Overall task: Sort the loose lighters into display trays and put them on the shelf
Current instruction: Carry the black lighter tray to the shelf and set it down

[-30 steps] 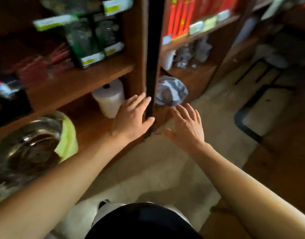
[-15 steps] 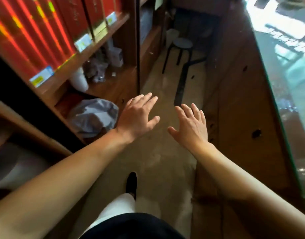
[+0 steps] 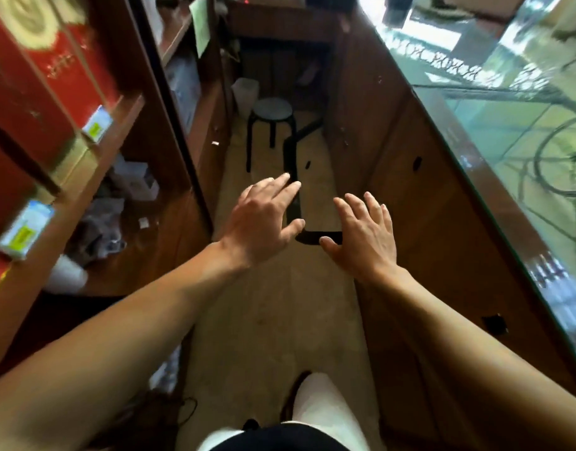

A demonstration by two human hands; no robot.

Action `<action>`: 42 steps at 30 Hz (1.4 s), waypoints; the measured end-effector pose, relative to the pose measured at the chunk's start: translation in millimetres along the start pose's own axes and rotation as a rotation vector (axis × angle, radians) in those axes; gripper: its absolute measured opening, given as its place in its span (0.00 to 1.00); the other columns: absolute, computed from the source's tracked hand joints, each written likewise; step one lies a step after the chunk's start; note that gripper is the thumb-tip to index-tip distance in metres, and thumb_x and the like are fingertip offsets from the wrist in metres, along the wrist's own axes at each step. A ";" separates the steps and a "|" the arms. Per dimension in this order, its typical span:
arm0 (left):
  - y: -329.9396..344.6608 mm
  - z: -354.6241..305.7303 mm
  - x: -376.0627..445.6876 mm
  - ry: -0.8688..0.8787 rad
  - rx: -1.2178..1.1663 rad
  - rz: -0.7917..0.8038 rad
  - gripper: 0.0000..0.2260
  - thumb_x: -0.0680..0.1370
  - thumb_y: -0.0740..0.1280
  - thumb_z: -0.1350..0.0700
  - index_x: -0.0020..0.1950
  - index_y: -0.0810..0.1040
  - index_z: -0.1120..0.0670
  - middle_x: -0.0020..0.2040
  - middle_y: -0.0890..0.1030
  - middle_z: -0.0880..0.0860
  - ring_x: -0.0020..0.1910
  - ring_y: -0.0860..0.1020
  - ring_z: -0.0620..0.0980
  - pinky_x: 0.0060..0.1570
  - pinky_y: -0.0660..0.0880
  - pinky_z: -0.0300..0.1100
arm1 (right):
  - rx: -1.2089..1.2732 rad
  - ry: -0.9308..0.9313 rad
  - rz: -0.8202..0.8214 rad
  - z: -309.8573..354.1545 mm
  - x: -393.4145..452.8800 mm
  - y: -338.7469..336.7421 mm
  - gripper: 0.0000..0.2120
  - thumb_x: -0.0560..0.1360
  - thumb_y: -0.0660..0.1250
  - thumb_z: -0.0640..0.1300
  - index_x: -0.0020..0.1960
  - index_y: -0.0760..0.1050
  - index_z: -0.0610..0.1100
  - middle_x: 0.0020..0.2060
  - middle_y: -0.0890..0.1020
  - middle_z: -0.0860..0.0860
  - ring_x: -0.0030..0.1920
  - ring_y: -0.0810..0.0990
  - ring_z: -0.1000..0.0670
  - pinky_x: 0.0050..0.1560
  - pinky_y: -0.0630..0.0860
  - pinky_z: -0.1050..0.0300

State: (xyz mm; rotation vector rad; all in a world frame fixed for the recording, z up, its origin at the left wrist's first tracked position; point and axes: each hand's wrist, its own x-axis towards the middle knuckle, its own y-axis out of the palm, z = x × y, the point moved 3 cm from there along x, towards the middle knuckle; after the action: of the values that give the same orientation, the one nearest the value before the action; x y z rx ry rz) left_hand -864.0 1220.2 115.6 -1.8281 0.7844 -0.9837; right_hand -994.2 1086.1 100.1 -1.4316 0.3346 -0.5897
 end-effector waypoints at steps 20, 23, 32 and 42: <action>85.9 106.6 460.1 0.070 -0.029 0.001 0.32 0.74 0.61 0.41 0.75 0.68 0.53 0.75 0.68 0.57 0.74 0.66 0.57 0.73 0.62 0.58 | -0.011 0.084 -0.069 -130.8 443.3 6.9 0.38 0.73 0.66 0.61 0.78 0.58 0.50 0.77 0.60 0.51 0.79 0.48 0.44 0.77 0.45 0.44; 98.7 128.7 525.9 0.091 -0.042 -0.014 0.32 0.74 0.61 0.41 0.75 0.68 0.53 0.75 0.69 0.56 0.74 0.66 0.57 0.73 0.62 0.57 | -0.040 0.093 -0.064 -144.0 506.6 11.1 0.37 0.74 0.65 0.62 0.78 0.57 0.51 0.77 0.59 0.51 0.79 0.46 0.44 0.77 0.44 0.44; 130.4 217.2 736.7 0.249 -0.070 0.010 0.31 0.74 0.62 0.42 0.75 0.69 0.54 0.74 0.69 0.57 0.73 0.67 0.59 0.73 0.63 0.56 | -0.040 0.253 -0.116 -162.5 711.5 29.6 0.36 0.75 0.66 0.61 0.78 0.58 0.51 0.77 0.60 0.51 0.79 0.47 0.44 0.77 0.45 0.43; 156.1 267.1 915.2 0.358 -0.095 0.033 0.31 0.74 0.62 0.40 0.74 0.70 0.53 0.74 0.70 0.57 0.73 0.68 0.58 0.72 0.64 0.57 | -0.078 0.387 -0.167 -191.0 870.1 26.4 0.37 0.75 0.65 0.61 0.78 0.57 0.50 0.77 0.60 0.49 0.78 0.50 0.43 0.76 0.47 0.43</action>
State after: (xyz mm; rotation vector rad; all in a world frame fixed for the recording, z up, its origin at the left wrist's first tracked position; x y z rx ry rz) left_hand -206.6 514.7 174.9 -1.7340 1.0896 -1.2918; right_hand -386.3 437.4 162.6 -1.4252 0.5510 -1.0030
